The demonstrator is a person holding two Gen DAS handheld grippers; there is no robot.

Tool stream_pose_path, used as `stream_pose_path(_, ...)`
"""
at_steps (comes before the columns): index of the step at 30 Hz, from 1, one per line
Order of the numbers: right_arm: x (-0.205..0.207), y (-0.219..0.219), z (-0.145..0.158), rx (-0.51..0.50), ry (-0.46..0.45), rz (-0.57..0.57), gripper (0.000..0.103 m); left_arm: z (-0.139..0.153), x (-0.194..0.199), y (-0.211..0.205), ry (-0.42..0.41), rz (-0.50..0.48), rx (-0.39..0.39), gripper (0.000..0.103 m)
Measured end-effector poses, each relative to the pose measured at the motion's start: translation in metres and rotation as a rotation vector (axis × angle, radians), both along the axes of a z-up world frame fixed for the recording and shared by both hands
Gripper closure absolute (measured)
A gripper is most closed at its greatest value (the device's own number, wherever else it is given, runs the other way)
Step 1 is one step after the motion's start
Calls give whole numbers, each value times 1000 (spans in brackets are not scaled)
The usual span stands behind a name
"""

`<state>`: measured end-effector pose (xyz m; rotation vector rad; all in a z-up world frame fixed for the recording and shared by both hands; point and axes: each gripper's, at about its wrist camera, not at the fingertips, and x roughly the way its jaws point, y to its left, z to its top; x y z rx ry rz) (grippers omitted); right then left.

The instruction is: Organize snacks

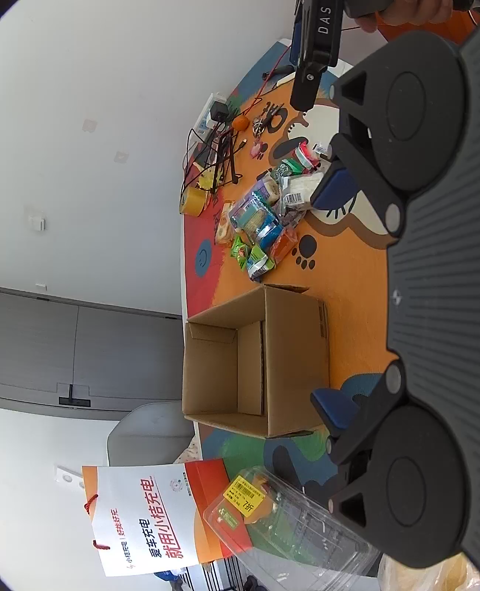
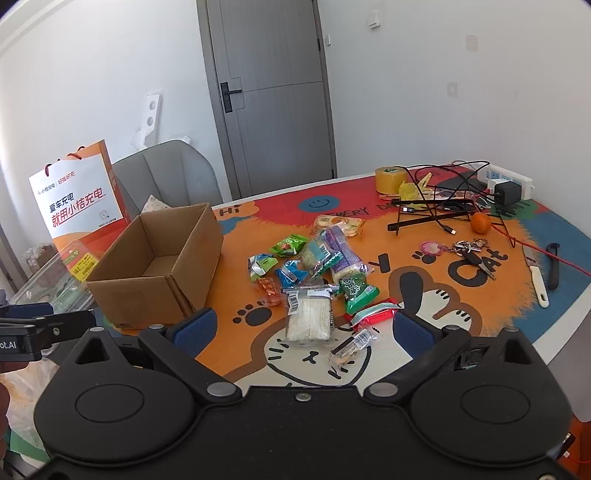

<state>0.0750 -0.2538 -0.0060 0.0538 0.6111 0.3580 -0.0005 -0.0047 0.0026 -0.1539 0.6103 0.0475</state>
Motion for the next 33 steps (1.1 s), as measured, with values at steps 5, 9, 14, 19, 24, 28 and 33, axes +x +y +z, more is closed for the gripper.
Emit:
stream_pose_path(5,10,-4,-9,3,15,-20,0,-3,8,0,2,3,-6,1)
stream_pose_path(9,20,-8,-19,4,32,-28,0,-8,16,-4,12,-2,-6,1)
stream_pose_path(14,29,-13,-28,13,42,-29,0,-17,29,-9,18,-7,-21,1)
stream_pose_path(19,38,-22,-36,27,42,-28,0,-21,42,-17,0,-3,-12,1)
stream_pose_path(24,46,-31,-45,36,47,-28,0,-27,57,-28,-1,-26,-19,1)
stream_pose_path(28,55,-39,-54,52,54,-35,0,-35,71,-39,17,-59,-20,1)
stream_pose_path(33,67,-45,-68,51,83,-36,0,-45,85,-55,11,-78,-2,1)
